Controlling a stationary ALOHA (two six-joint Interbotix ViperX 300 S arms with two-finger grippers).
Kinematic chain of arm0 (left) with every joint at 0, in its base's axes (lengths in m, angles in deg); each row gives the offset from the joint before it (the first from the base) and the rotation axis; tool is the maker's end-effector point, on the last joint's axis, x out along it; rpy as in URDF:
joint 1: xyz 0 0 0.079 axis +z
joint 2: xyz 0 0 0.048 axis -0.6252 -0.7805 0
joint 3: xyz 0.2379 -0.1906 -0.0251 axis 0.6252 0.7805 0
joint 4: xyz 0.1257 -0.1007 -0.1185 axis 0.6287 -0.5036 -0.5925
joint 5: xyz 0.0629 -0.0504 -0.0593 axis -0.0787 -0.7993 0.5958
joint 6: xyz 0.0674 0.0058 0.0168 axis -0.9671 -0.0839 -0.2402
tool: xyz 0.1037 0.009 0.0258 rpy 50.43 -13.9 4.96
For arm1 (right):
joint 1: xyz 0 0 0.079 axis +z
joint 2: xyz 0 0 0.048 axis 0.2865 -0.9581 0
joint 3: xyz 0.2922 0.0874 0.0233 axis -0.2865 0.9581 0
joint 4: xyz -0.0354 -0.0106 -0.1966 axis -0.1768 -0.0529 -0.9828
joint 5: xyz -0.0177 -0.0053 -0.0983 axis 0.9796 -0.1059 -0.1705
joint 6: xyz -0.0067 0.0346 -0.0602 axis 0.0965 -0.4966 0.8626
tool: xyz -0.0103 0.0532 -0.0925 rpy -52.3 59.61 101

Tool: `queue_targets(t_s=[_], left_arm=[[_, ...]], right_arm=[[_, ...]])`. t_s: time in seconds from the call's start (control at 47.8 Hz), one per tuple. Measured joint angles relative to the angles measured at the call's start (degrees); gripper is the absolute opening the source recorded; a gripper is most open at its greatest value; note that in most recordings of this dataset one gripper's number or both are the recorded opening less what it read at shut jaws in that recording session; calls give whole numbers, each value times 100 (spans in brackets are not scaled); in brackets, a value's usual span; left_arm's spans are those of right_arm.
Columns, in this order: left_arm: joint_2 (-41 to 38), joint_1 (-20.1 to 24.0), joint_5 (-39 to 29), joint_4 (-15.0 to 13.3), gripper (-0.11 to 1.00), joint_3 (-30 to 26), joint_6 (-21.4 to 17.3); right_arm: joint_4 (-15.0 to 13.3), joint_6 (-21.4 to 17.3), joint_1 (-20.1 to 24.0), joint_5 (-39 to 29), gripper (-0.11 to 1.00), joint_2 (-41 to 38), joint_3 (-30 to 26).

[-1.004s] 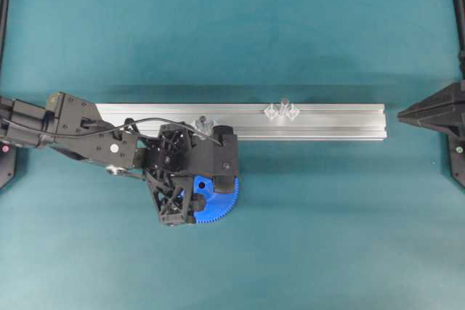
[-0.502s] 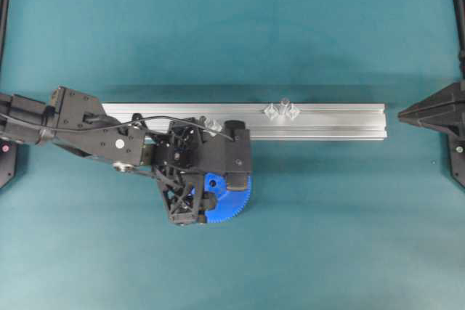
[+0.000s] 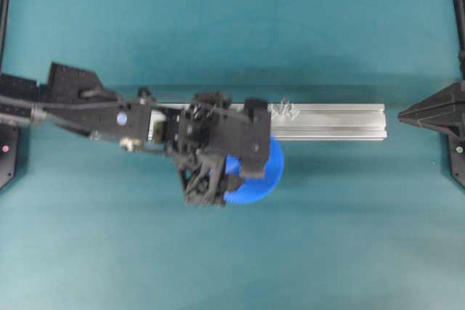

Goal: Find the location of the shaft and insert the large gear.
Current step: 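Lift the blue gear and swing it over the rail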

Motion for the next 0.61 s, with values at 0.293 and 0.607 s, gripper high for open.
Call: queue_targets(t_s=[0.293, 0.607], left_arm=[[-18, 316, -9, 0, 72, -431, -589], [-439, 598, 0, 0, 72, -879, -896]], right_arm=[[0, 0, 9, -9, 0, 97, 26], [0, 0, 0, -18, 0, 141, 35]])
